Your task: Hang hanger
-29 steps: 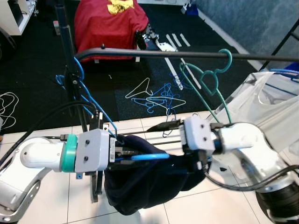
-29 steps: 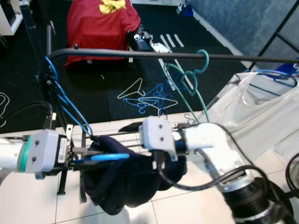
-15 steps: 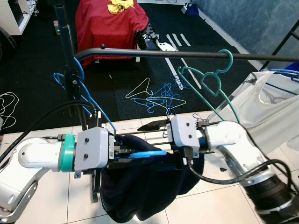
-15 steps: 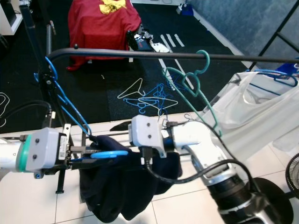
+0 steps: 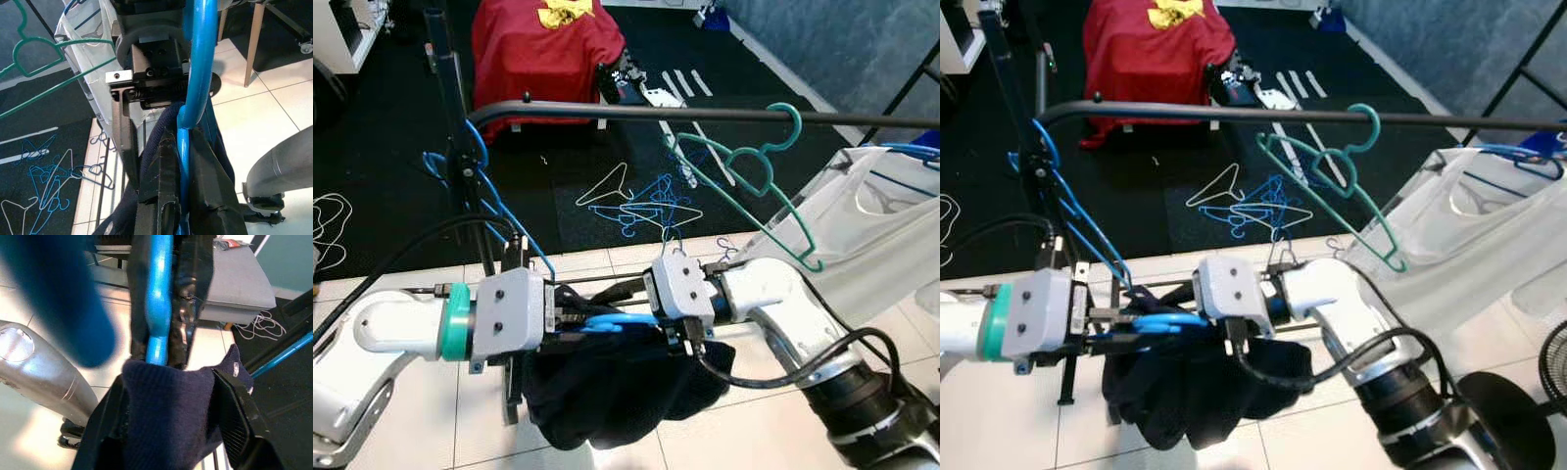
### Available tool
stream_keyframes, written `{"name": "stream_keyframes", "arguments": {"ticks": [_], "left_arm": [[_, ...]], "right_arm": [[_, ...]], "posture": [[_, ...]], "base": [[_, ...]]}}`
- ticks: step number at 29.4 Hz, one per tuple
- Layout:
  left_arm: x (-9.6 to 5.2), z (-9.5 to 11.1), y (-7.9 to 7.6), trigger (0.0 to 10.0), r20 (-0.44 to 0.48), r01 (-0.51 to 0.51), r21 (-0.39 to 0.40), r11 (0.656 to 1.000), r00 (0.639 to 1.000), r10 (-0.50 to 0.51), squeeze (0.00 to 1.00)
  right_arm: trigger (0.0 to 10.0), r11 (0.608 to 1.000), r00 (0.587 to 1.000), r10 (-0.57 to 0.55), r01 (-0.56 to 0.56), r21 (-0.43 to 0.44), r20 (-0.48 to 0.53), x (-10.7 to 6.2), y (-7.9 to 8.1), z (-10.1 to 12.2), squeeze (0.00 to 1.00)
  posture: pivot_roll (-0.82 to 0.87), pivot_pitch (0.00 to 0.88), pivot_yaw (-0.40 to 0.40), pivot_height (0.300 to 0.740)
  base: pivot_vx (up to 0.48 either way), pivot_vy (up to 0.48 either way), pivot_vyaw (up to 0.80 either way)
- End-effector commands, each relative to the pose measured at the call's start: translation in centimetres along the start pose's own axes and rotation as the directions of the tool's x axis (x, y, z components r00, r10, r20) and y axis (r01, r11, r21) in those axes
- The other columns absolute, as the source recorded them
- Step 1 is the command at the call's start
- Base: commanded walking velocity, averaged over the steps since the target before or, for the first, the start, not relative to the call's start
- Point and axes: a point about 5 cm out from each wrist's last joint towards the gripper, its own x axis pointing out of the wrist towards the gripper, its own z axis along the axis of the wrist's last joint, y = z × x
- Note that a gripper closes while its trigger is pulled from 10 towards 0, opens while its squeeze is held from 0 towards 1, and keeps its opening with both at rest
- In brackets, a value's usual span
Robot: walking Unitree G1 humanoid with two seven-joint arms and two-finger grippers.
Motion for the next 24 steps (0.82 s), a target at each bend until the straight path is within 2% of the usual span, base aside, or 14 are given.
{"name": "stream_keyframes", "arguments": {"ticks": [1, 10, 12, 17, 22, 24], "left_arm": [[1.3, 2.1, -0.8, 10.0, 0.136, 0.060, 0.065, 0.996, 0.988, -0.069, 0.00], [1.6, 2.2, -0.6, 10.0, 0.144, 0.044, 0.068, 0.997, 0.988, -0.053, 0.00], [1.6, 2.1, -0.4, 10.0, 0.139, 0.033, 0.068, 0.997, 0.989, -0.043, 0.00], [1.7, 2.0, -0.4, 10.0, 0.136, 0.023, 0.068, 0.997, 0.990, -0.032, 0.00], [1.7, 1.9, -0.3, 10.0, 0.129, 0.020, 0.072, 0.997, 0.991, -0.029, 0.00], [1.7, 1.7, -0.4, 10.0, 0.113, 0.027, 0.078, 0.997, 0.993, -0.036, 0.00]], "right_arm": [[0.0, 1.000, 0.999, 0.017, -0.018, 0.016, 0.027, 1.1, 0.2, -0.2, 0.00], [0.0, 1.000, 0.999, -0.024, 0.024, 0.002, 0.036, 1.3, -0.2, -0.5, 0.00], [0.0, 0.995, 0.993, -0.095, 0.095, -0.004, 0.072, 1.3, -0.8, -0.3, 0.00], [0.0, 0.985, 0.979, -0.170, 0.171, 0.004, 0.110, 1.3, -1.4, -0.1, 0.00], [0.0, 0.981, 0.974, -0.195, 0.194, 0.020, 0.120, 1.0, -1.3, -0.3, 0.00], [0.0, 0.981, 0.975, -0.195, 0.196, 0.000, 0.111, 0.5, -1.1, -0.4, 0.00]], "posture": [[0.01, 0.077, 0.005, 0.740], [0.01, 0.075, 0.007, 0.740], [0.01, 0.073, 0.009, 0.740], [0.01, 0.075, 0.012, 0.740], [0.01, 0.076, 0.015, 0.740], [0.01, 0.077, 0.016, 0.740]], "base": [[0.000, 0.000, 0.00], [0.000, 0.000, 0.00], [0.000, 0.000, 0.00], [0.000, 0.000, 0.00], [0.000, 0.000, 0.00], [0.000, 0.000, 0.00]]}}
